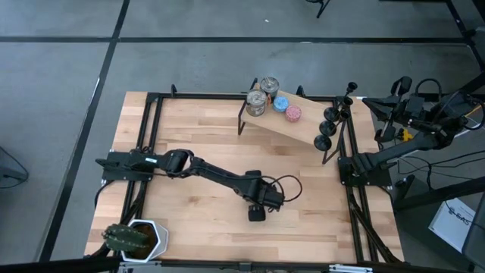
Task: Pick & Place candle stick holders
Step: Put the light blue patterned scented candle on the shelf
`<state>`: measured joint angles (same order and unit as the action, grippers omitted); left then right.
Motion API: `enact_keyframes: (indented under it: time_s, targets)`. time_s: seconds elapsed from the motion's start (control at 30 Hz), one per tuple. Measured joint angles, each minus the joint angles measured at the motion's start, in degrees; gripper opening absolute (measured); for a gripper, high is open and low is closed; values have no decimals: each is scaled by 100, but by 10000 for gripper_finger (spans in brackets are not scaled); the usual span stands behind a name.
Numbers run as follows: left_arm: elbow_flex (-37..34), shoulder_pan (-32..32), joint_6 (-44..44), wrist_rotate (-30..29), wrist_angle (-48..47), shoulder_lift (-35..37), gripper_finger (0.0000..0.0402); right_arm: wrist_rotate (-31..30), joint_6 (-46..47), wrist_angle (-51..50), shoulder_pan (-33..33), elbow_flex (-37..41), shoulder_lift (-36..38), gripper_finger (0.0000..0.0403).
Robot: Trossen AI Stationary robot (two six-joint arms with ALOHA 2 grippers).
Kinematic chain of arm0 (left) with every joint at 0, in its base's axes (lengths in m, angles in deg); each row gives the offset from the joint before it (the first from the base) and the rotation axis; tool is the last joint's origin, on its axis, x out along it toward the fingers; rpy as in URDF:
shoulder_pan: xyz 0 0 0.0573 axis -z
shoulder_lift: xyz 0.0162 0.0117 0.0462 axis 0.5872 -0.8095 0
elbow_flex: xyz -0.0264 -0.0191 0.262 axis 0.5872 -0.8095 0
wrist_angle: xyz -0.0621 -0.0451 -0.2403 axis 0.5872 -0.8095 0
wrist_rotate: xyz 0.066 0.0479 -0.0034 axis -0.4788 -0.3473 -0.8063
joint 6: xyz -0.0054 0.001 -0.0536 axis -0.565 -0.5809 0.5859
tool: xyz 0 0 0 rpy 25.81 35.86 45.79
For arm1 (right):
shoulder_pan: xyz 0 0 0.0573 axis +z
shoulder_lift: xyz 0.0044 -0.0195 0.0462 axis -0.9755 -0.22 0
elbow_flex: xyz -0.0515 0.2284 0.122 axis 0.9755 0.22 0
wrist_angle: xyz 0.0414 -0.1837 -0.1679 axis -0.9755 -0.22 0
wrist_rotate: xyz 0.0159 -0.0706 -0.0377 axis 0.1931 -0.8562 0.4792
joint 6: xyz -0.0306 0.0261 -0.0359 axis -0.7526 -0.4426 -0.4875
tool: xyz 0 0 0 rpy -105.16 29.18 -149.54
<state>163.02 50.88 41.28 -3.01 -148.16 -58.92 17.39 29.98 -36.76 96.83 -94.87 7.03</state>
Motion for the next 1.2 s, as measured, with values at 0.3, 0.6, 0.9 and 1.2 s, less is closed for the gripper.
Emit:
enact_keyframes:
  time_s: [0.3, 0.6, 0.9, 1.2]
  targets:
    - [666, -182, -484, -333, 205, -13, 292, 0, 0, 0, 0, 2, -1, 5]
    - [1056, -398, -1240, -911, 703, 173, 292, -1, 1, 4, -1, 0, 0, 5]
    - [1046, -929, -1731, -1254, 1113, 416, 292, 1, 1, 2, 1, 0, -2, 5]
    - [1049, -1334, -1972, -1548, 1212, 486, 292, 1, 1, 2, 1, 1, -1, 5]
